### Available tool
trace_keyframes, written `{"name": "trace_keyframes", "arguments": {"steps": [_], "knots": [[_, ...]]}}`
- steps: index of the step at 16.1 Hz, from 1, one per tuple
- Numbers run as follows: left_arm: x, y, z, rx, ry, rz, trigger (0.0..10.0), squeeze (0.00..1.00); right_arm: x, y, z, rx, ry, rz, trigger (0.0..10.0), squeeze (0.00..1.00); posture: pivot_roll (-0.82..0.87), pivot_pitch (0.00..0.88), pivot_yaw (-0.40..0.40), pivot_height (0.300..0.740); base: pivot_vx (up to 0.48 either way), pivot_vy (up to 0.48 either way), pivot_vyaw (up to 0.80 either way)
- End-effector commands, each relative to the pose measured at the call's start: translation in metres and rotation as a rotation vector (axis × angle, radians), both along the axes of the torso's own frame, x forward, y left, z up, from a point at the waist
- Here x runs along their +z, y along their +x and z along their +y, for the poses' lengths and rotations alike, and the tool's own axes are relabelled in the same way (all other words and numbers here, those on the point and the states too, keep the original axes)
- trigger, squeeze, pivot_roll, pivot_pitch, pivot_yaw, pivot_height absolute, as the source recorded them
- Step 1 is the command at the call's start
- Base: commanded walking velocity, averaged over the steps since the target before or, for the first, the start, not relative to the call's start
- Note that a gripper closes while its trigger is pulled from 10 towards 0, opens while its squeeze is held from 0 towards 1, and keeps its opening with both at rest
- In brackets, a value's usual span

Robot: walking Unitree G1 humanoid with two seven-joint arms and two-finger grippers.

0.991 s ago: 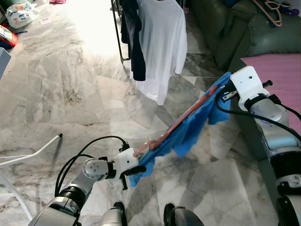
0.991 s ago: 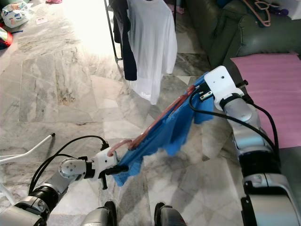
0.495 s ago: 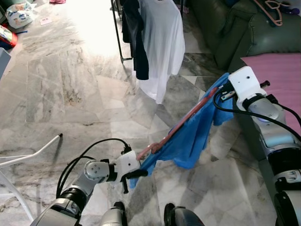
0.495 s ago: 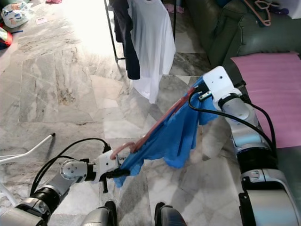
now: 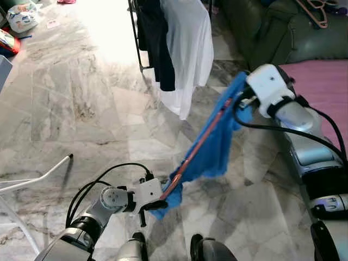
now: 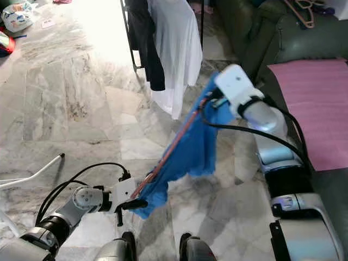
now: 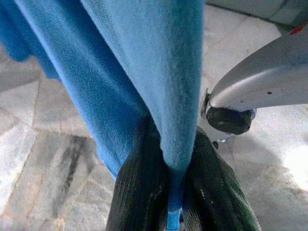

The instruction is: Hang hanger

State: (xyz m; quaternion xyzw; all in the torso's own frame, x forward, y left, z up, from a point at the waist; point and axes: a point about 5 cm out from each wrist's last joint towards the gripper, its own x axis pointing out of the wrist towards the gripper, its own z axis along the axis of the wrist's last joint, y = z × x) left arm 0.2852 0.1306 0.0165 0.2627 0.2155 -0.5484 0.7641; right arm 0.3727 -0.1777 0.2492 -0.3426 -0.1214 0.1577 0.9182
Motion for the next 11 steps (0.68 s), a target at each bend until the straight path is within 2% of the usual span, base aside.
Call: {"name": "trace_keyframes", "arguments": {"steps": [1, 2, 3, 7, 9, 11], "knots": [[-0.027, -0.024, 0.022, 0.042, 0.115, 0.139, 10.0, 0.00, 0.039, -0.007, 0.006, 0.039, -0.030, -0.144, 0.0, 0.00, -0.05, 0.283, 0.051, 0.740, 0.000, 0.000, 0.00], [-0.027, -0.023, 0.022, 0.046, 0.113, 0.138, 10.0, 0.00, 0.039, -0.009, 0.008, 0.050, -0.050, -0.149, 0.0, 0.00, -0.05, 0.283, 0.051, 0.740, 0.000, 0.000, 0.00], [-0.027, -0.022, 0.020, 0.060, 0.109, 0.134, 10.0, 0.00, 0.035, -0.014, 0.017, 0.092, -0.143, -0.167, 0.0, 0.00, -0.05, 0.283, 0.052, 0.740, 0.000, 0.000, 0.00], [-0.023, -0.017, 0.013, 0.067, 0.085, 0.125, 10.0, 0.00, 0.016, -0.028, 0.049, 0.234, -0.143, -0.142, 0.0, 0.00, -0.05, 0.283, 0.057, 0.740, 0.000, 0.000, 0.00], [-0.019, -0.012, 0.006, 0.055, 0.060, 0.120, 10.0, 0.00, 0.001, -0.041, 0.077, 0.364, -0.155, -0.112, 0.0, 0.00, -0.05, 0.285, 0.059, 0.740, 0.000, 0.000, 0.00], [-0.017, -0.011, 0.004, 0.051, 0.055, 0.115, 10.0, 0.00, -0.005, -0.047, 0.086, 0.422, -0.137, -0.084, 0.0, 0.00, -0.05, 0.284, 0.059, 0.740, 0.000, 0.000, 0.00]]}}
